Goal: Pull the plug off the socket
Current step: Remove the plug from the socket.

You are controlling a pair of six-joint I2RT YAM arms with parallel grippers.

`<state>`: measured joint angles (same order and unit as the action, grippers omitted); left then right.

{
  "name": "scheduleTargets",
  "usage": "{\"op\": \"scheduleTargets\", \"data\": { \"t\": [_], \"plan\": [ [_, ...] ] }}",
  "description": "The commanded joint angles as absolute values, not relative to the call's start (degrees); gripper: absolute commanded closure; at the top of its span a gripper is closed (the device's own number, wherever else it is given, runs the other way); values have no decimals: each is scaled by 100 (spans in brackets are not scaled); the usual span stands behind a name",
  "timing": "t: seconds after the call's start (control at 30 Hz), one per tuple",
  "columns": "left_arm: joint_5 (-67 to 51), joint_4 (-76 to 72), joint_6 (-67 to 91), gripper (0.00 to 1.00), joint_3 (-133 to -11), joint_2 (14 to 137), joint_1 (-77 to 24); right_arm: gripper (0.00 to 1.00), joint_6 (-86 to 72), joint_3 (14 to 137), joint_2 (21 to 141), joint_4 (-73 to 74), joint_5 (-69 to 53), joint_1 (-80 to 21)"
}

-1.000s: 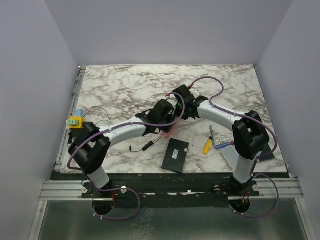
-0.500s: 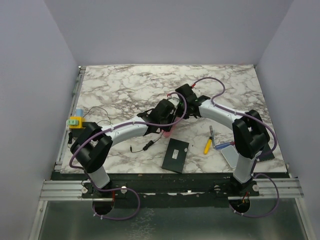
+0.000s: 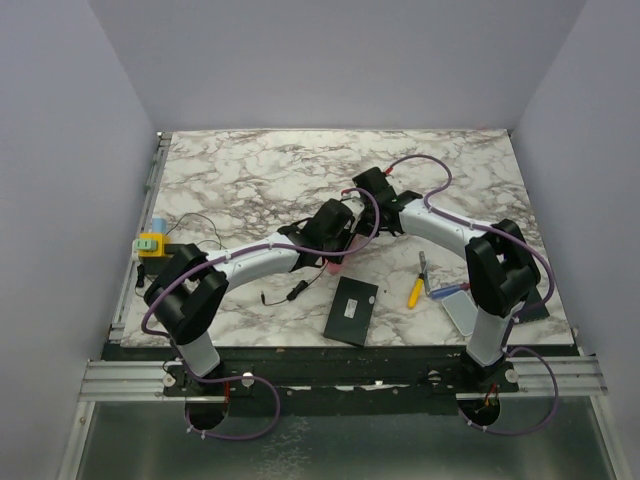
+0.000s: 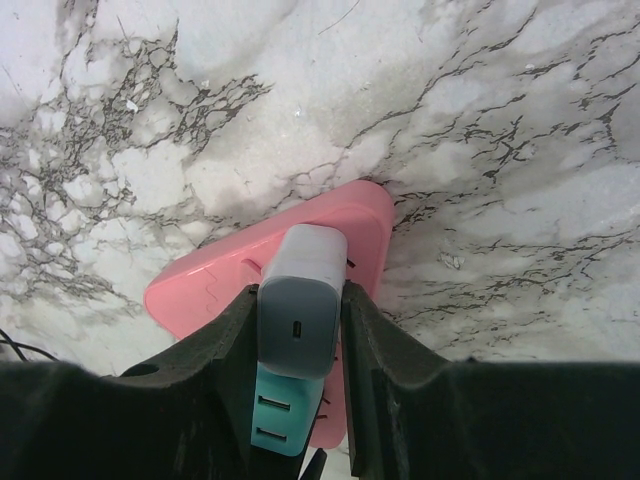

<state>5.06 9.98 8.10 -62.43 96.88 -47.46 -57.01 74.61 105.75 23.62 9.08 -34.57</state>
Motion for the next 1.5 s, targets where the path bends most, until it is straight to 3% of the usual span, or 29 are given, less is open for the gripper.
{"op": "scheduleTargets", "data": {
  "t": [0.0, 0.53, 1.47],
  "plan": [
    [97, 1379, 683, 100, -6231, 10072, -4897, 100, -5880, 7250, 10784, 2304, 1273, -3681],
    [178, 1450, 656, 100, -6240, 10099, -4896, 100, -6065, 7218, 10700, 2284, 1543, -4197],
    [118, 1537, 620, 100, -6319, 10200, -4896, 100, -5548, 7457, 10824, 2156, 175, -3100]
  ]
}}
